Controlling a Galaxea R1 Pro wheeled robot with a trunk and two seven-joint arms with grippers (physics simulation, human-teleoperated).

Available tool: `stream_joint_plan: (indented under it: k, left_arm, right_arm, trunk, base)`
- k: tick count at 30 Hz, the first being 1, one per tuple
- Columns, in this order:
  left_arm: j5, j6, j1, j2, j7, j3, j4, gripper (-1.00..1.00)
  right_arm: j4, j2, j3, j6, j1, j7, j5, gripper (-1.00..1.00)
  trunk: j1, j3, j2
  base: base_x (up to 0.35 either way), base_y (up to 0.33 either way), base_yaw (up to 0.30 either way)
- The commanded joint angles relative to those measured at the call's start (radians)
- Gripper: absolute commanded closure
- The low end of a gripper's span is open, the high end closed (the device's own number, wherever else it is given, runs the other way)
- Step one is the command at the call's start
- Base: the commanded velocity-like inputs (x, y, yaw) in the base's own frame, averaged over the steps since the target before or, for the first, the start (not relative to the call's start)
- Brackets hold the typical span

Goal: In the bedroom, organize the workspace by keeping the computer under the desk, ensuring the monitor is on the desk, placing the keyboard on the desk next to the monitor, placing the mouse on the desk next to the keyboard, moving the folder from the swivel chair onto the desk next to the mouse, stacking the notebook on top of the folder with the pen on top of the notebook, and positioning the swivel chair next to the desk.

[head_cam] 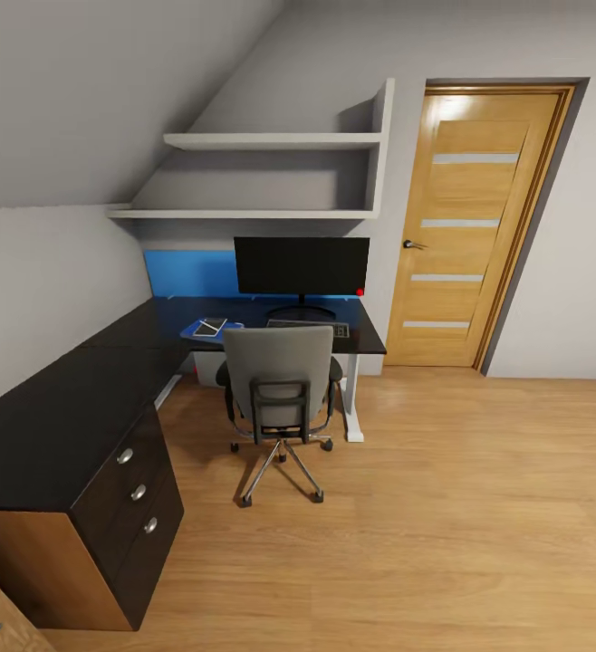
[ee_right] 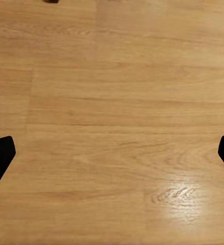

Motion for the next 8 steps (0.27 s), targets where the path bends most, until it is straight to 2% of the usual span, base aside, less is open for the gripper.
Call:
stream_joint_plan:
  k: [1,8]
  left_arm:
    - [0.004,-0.001,0.0,-0.001,0.005,-0.009,0.0,-1.0]
    - [0.001,-0.001,0.0,-0.007,0.0,-0.01,0.0,-1.0]
  right_arm:
    - [0.002,0.001,0.009,-0.003,-0.001,-0.005,-0.004,-1.0]
    - [0.002,0.001,0.009,-0.003,-0.001,-0.005,-0.004,-1.0]
  trunk:
    - [0.0,-0.001,-0.001]
    - [0.0,-0.001,-0.001]
  base:
    - [0.0,0.0,0.0]
    - [0.0,0.0,0.0]
